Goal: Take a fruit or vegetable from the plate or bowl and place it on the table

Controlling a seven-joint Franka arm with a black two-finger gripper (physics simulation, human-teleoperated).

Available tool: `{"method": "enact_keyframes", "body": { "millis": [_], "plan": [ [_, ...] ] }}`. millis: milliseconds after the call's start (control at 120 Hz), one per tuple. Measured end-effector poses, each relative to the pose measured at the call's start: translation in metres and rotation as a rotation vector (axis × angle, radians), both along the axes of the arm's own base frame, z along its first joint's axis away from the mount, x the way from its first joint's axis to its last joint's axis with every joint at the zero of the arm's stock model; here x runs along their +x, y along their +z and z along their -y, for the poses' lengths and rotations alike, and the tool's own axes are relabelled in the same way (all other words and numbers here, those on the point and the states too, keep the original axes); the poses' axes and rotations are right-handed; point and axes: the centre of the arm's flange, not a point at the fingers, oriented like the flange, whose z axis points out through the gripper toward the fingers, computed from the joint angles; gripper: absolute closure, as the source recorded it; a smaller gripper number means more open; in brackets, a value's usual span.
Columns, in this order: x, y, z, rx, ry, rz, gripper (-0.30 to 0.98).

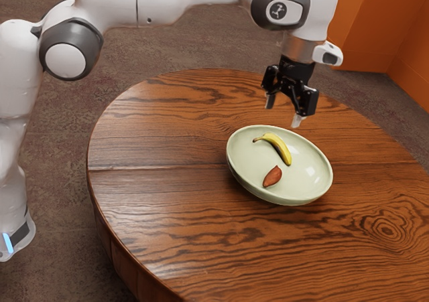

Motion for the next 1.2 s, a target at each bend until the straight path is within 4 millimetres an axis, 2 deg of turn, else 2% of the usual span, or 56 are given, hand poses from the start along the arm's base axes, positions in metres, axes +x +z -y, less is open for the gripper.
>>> {"method": "enact_keyframes", "body": {
  "millis": [108, 258, 308, 400, 458, 617, 692, 792, 1017, 1200],
  "plan": [
    [0.001, -0.001, -0.004, -0.005, 0.093, -0.016, 0.00],
    [-0.001, 0.000, 0.006, -0.044, 0.174, -0.033, 0.00],
    [0.006, -0.007, -0.002, -0.073, 0.219, -0.043, 0.00],
    [0.032, -0.050, -0.037, -0.104, 0.337, -0.105, 0.00],
    [0.043, -0.070, -0.047, -0.111, 0.388, -0.132, 0.00],
    [0.071, -0.137, -0.042, -0.113, 0.462, -0.199, 0.00],
    [0.079, -0.155, -0.031, -0.107, 0.474, -0.187, 0.00],
    [0.082, -0.162, -0.024, -0.095, 0.485, -0.157, 0.00],
    [0.085, -0.162, -0.047, -0.078, 0.548, -0.096, 0.01],
    [0.089, -0.161, -0.037, -0.069, 0.538, -0.061, 0.01]
  ]
}}
